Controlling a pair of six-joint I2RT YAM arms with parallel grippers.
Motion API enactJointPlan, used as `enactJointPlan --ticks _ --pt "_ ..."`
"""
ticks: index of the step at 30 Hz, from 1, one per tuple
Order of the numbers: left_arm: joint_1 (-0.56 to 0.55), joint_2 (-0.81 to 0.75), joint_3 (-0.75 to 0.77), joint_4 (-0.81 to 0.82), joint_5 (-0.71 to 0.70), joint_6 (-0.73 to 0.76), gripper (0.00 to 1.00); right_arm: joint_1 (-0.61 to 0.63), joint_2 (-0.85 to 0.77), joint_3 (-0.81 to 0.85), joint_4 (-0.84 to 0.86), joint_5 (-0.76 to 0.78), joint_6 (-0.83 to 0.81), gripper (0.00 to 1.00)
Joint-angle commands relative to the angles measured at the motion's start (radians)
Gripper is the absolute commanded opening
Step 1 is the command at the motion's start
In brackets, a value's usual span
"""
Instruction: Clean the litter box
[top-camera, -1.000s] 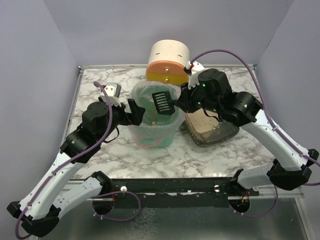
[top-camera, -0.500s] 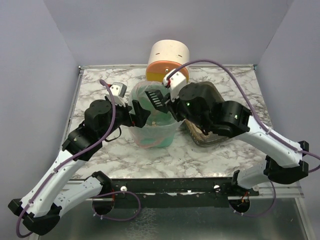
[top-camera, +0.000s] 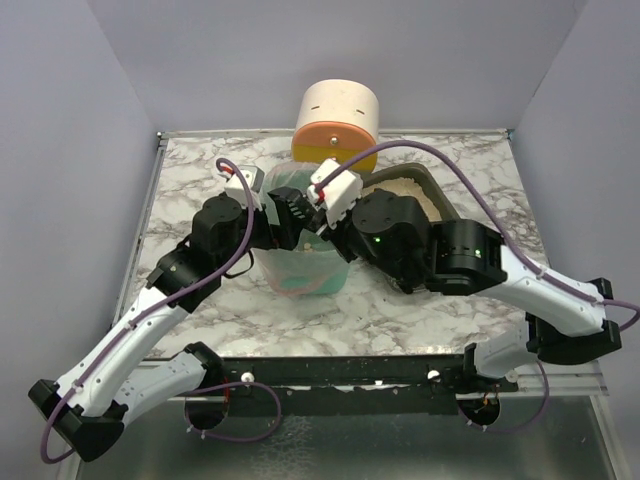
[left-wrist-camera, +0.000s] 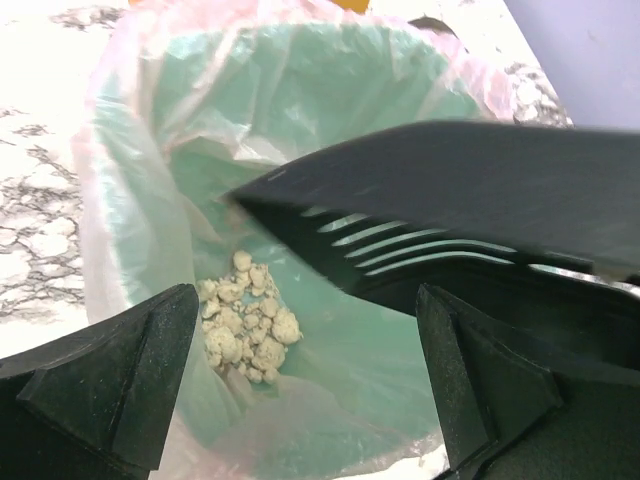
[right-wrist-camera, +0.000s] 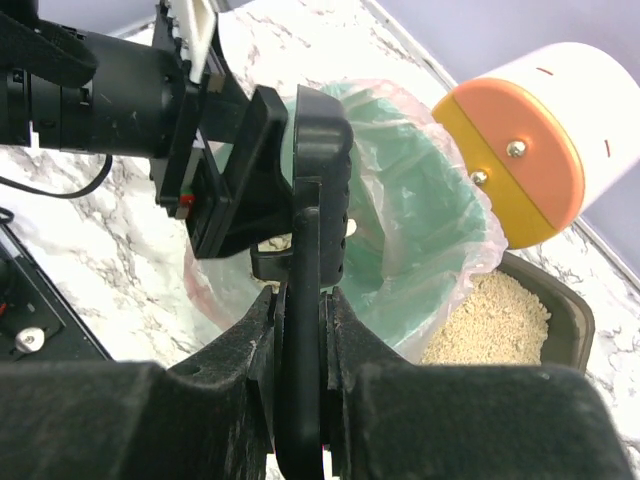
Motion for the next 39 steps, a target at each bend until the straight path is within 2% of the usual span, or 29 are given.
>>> enactJointPlan --ticks 1,8,20,26,30,36,39 --pt "0.003 -0.007 -0.008 0.030 -0.060 -0.009 0.99 0.005 -0.061 -0.014 0.054 0.022 0.016 0.01" --pt "0.003 -0.045 0.022 0.013 -0.049 -0.005 0.99 0.005 -0.099 -0.082 0.053 0.098 0.047 0.01" --pt "0.004 -0.065 0.037 0.067 -0.065 -0.025 0.99 0.005 -0.196 -0.115 0.096 -0.080 0.149 0.00" --pt "0.003 -0.020 -0.022 0.117 -0.202 -0.044 0.99 0.005 -0.271 -0.131 0.117 -0.193 0.209 0.01" --pt "0.003 0.013 -0.005 0.075 -0.236 -0.057 0.99 0.005 -0.280 -0.138 0.083 -0.111 0.221 0.01" --pt "0.003 0.004 0.013 0.003 -0.316 -0.050 0.99 0.005 -0.222 -0.171 0.002 0.133 0.217 0.00" --pt "0.003 0.002 0.022 -0.040 -0.353 -0.043 0.98 0.005 -0.203 -0.189 -0.004 0.194 0.210 0.00"
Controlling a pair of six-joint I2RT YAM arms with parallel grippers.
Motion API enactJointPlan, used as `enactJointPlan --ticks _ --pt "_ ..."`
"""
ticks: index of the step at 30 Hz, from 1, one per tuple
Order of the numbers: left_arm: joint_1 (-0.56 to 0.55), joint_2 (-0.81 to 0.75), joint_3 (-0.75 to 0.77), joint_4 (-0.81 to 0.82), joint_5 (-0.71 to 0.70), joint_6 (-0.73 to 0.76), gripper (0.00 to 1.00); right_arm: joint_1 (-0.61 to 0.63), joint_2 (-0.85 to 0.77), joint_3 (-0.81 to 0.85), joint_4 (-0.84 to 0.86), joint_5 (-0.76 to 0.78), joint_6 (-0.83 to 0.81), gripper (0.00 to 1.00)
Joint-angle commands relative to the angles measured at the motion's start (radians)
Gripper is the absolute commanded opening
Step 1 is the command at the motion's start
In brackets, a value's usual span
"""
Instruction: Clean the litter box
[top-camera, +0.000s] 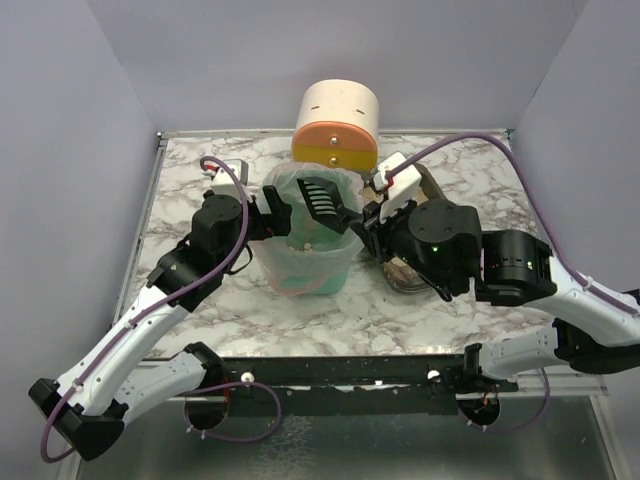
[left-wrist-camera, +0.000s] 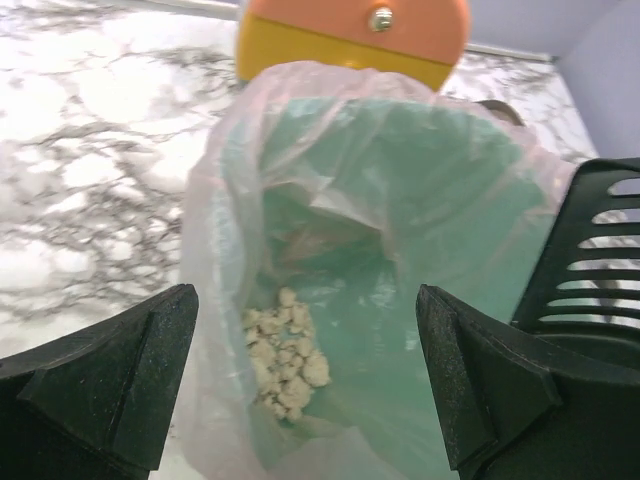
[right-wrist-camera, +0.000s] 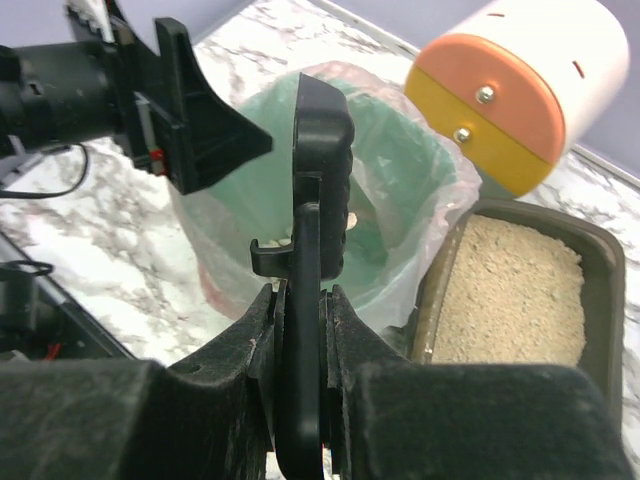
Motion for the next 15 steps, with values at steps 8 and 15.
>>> enactJointPlan --ticks 8,15 --pt "0.008 -0.038 0.030 -0.106 -0.087 0.001 0.97 0.010 0.020 -0.061 0.001 0.139 0.000 0.00" --pt "0.008 -0.022 0.027 0.035 0.198 -0.013 0.98 0.010 0.014 -0.078 0.048 0.025 0.013 0.01"
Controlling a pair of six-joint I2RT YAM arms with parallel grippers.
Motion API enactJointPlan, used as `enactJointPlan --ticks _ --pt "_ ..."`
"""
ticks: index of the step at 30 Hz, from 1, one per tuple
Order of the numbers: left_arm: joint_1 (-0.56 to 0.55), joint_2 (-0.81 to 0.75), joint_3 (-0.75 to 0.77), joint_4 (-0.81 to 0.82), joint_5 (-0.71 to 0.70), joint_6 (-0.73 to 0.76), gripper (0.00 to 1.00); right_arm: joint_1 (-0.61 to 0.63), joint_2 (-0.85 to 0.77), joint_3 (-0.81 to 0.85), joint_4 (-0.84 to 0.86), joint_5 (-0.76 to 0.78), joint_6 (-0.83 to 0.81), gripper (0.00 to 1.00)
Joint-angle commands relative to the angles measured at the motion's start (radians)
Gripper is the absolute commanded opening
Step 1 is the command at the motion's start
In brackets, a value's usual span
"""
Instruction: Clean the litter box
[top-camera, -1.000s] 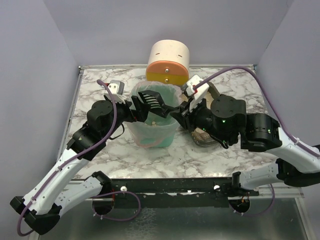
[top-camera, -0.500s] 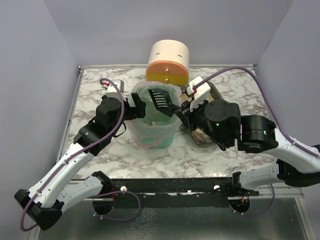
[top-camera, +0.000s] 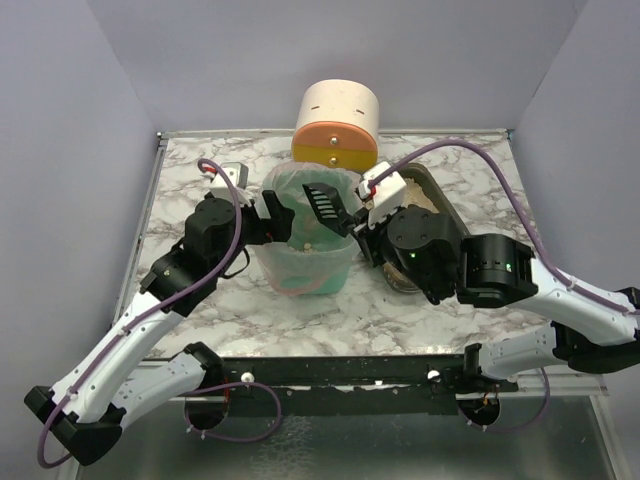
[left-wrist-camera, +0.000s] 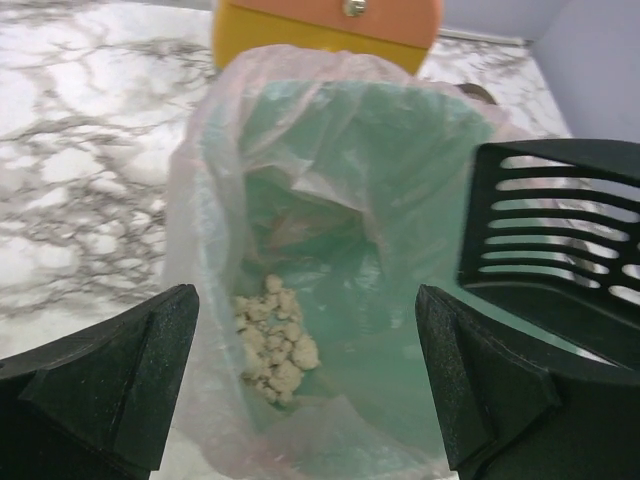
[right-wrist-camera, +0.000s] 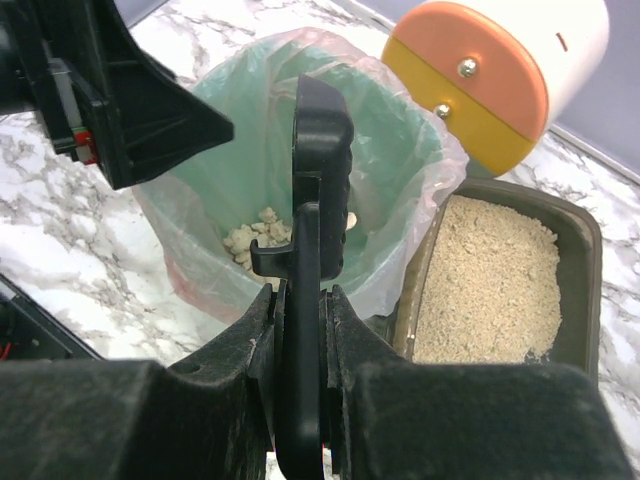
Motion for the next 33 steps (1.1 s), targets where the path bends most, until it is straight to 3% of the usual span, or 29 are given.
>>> enactJointPlan --ticks 1,4,9,18,27,33 --pt "0.002 0.028 0.022 0.122 0.209 -0.016 0.99 0.006 -0.006 -0.009 0.052 -0.094 0.013 0.00" --pt "0.002 0.089 0.011 0.134 0.143 -0.012 0.99 0.005 -0.026 0.001 0.080 -0.218 0.026 0.00" --pt "0.002 0.242 0.035 -0.010 -0.056 -0.042 0.97 0.005 -0.082 0.042 0.105 -0.343 0.059 0.01" --pt "0.005 0.277 0.056 -0.086 -0.149 -0.051 0.94 0.005 -0.095 0.026 0.043 -0.191 0.064 0.01" --pt "0.005 0.200 0.083 -0.065 -0.045 -0.050 0.93 0.005 -0.055 -0.017 0.048 -0.009 0.030 0.00" --pt "0.006 0.169 0.109 -0.049 0.000 -0.036 0.94 0.005 -0.068 -0.051 0.072 0.030 0.029 0.01"
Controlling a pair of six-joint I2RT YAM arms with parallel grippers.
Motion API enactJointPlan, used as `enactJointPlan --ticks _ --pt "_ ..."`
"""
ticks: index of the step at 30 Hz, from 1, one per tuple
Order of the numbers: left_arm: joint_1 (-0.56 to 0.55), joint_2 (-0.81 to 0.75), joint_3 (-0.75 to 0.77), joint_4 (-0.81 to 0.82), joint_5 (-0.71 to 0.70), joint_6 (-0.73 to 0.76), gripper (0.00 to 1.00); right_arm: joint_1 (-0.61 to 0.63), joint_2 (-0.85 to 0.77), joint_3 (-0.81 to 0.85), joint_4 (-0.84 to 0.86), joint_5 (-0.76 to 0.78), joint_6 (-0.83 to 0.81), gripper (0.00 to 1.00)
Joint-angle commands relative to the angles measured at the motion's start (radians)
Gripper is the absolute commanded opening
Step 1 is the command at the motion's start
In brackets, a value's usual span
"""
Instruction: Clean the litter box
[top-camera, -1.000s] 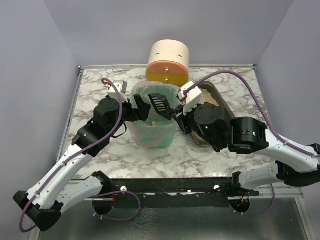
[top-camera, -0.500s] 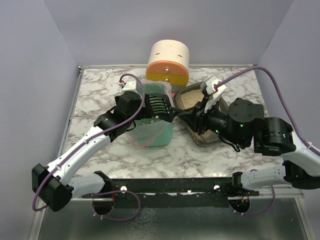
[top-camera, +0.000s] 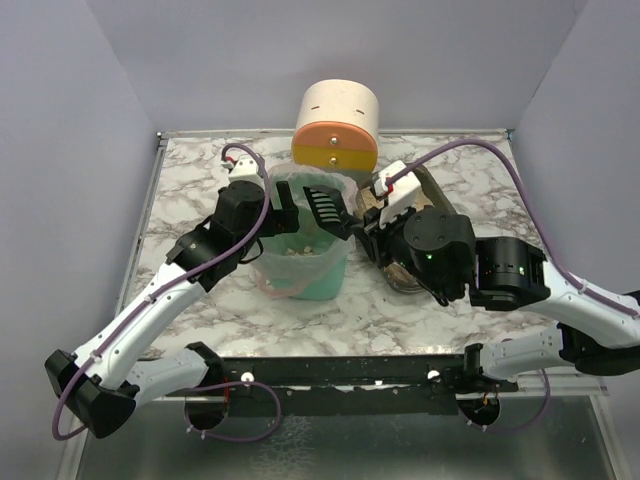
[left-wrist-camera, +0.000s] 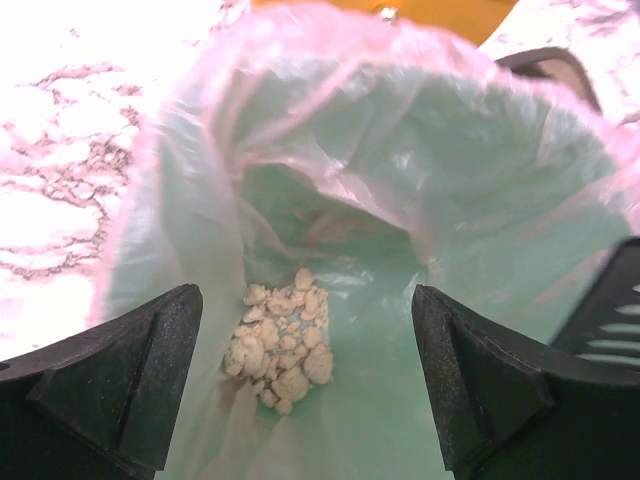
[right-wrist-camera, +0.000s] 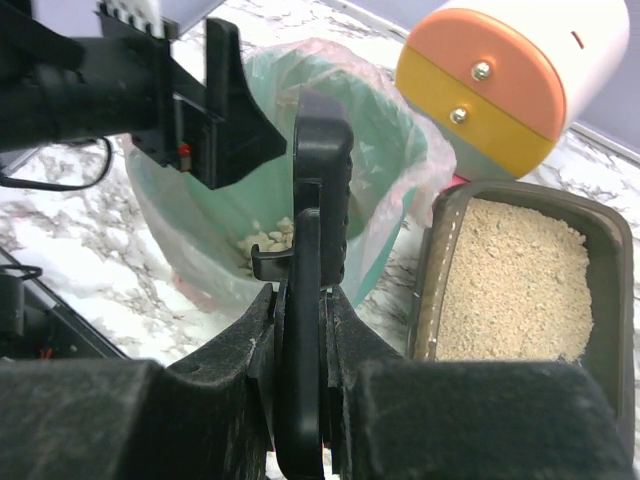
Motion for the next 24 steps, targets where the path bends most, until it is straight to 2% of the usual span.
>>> enactJointPlan --ticks 1,13,24 --pt "0.002 -0.035 0.040 0.011 0.053 0.019 0.94 0.005 -0.025 -0.024 0.038 0.080 -0.010 0.01" --pt "0.002 -0.044 0.131 0.030 0.096 0.054 0.97 0.005 -0.154 -0.119 0.120 0.149 0.027 0.00" --pt "0.002 -0.093 0.168 -0.021 0.022 0.158 0.99 0.005 -0.231 -0.256 0.162 0.472 0.045 0.00"
